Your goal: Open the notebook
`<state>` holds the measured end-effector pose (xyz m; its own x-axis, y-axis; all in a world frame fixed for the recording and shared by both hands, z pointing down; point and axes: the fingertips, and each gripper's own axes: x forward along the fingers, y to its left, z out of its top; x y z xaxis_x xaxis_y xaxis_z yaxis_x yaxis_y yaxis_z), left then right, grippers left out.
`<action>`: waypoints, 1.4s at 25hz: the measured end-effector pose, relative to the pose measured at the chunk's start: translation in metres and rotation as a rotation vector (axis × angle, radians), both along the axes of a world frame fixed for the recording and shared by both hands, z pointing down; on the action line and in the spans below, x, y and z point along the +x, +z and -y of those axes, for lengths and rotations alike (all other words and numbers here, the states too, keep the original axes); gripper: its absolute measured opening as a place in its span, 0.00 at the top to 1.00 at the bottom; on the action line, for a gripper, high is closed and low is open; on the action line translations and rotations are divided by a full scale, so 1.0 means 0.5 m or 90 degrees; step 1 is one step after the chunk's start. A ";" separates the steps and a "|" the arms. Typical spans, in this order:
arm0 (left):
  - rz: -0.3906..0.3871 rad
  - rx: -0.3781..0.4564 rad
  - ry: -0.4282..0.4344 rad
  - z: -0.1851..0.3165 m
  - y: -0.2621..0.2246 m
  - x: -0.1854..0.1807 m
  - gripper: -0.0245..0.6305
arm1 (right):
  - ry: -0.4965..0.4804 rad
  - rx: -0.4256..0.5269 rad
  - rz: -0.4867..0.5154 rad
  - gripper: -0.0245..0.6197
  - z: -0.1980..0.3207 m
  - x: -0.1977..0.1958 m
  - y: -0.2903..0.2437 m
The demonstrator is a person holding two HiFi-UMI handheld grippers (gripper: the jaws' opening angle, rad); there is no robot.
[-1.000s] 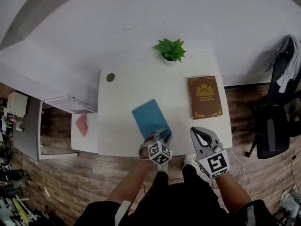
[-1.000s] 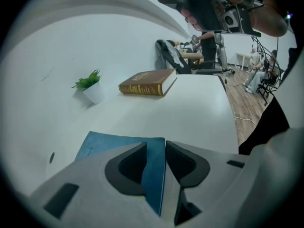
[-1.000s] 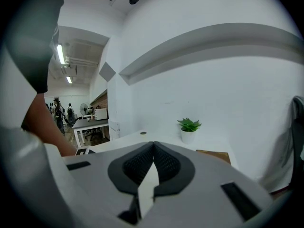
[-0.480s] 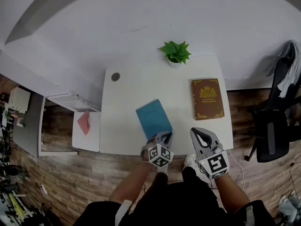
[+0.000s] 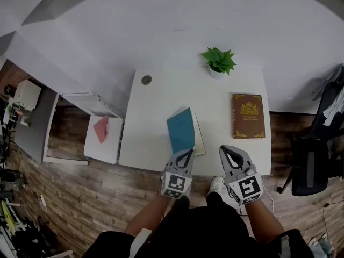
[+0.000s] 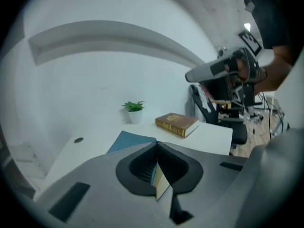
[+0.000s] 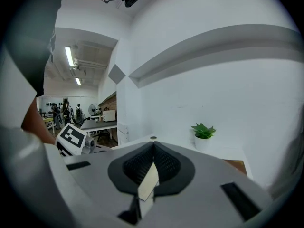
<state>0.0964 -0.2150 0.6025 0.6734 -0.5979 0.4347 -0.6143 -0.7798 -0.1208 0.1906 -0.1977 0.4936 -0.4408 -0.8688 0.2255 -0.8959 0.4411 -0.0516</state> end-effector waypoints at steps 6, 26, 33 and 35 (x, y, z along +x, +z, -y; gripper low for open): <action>-0.241 -0.052 -0.164 0.020 -0.058 -0.124 0.95 | -0.048 0.000 -0.011 0.96 0.007 -0.072 -0.003; -0.383 -0.126 -0.505 0.030 0.045 -0.498 0.95 | -0.134 0.013 -0.028 0.96 0.044 -0.243 -0.021; -0.256 -0.197 -0.552 0.009 0.169 -0.559 0.95 | -0.127 0.008 -0.036 0.96 0.033 -0.249 -0.011; -0.212 -0.209 -0.555 -0.004 0.197 -0.566 0.94 | -0.120 0.006 -0.036 0.96 0.031 -0.245 -0.011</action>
